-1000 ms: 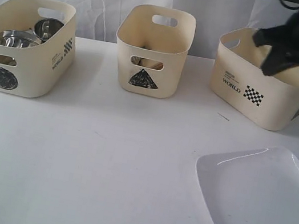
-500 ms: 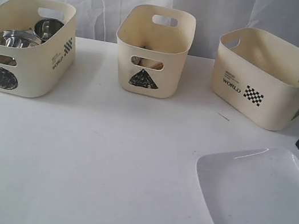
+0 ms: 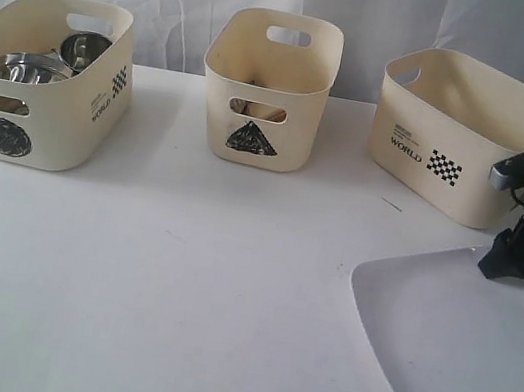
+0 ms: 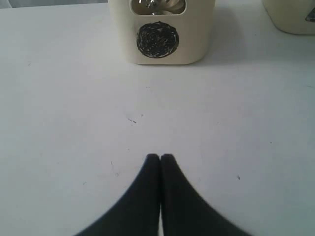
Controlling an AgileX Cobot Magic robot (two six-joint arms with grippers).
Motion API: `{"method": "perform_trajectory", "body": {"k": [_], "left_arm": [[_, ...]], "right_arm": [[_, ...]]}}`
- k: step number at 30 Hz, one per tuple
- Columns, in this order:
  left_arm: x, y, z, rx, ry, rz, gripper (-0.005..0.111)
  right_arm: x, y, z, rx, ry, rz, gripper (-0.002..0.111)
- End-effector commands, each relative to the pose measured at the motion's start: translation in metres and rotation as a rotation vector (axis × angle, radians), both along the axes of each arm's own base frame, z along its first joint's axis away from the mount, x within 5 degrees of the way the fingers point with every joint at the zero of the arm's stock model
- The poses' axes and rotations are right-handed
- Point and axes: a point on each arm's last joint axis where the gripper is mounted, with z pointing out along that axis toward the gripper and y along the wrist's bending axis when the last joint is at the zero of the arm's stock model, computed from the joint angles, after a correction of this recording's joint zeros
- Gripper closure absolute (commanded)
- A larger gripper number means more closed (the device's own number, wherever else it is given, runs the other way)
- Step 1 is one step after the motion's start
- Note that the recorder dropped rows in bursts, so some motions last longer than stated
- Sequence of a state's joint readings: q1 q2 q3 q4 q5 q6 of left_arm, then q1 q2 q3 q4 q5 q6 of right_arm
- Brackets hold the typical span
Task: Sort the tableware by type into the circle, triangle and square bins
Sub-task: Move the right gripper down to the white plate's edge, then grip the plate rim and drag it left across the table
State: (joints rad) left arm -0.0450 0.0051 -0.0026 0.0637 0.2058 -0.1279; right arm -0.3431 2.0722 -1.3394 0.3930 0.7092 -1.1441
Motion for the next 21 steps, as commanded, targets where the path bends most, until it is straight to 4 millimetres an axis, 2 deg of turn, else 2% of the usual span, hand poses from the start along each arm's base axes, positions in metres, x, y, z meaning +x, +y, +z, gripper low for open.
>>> {"method": "perform_trajectory", "body": {"k": [1, 3, 6, 16, 21], "left_arm": [[0.000, 0.000, -0.001, -0.007, -0.002, 0.002, 0.107], [0.000, 0.000, -0.001, -0.007, -0.002, 0.002, 0.107], [0.000, 0.000, -0.001, -0.007, -0.002, 0.002, 0.107], [0.000, 0.000, -0.001, -0.007, -0.002, 0.002, 0.107], [0.000, 0.000, -0.001, -0.007, -0.002, 0.002, 0.107]], "right_arm": [[-0.003, 0.005, -0.011, 0.079, 0.053, 0.001, 0.047], [-0.006, 0.007, -0.011, 0.104, 0.085, 0.014, 0.048], [-0.012, 0.012, -0.011, 0.147, 0.144, 0.039, 0.055], [-0.029, 0.023, -0.008, 0.258, 0.289, 0.201, 0.094], [-0.031, 0.032, -0.003, 0.382, 0.312, 0.194, 0.096]]}}
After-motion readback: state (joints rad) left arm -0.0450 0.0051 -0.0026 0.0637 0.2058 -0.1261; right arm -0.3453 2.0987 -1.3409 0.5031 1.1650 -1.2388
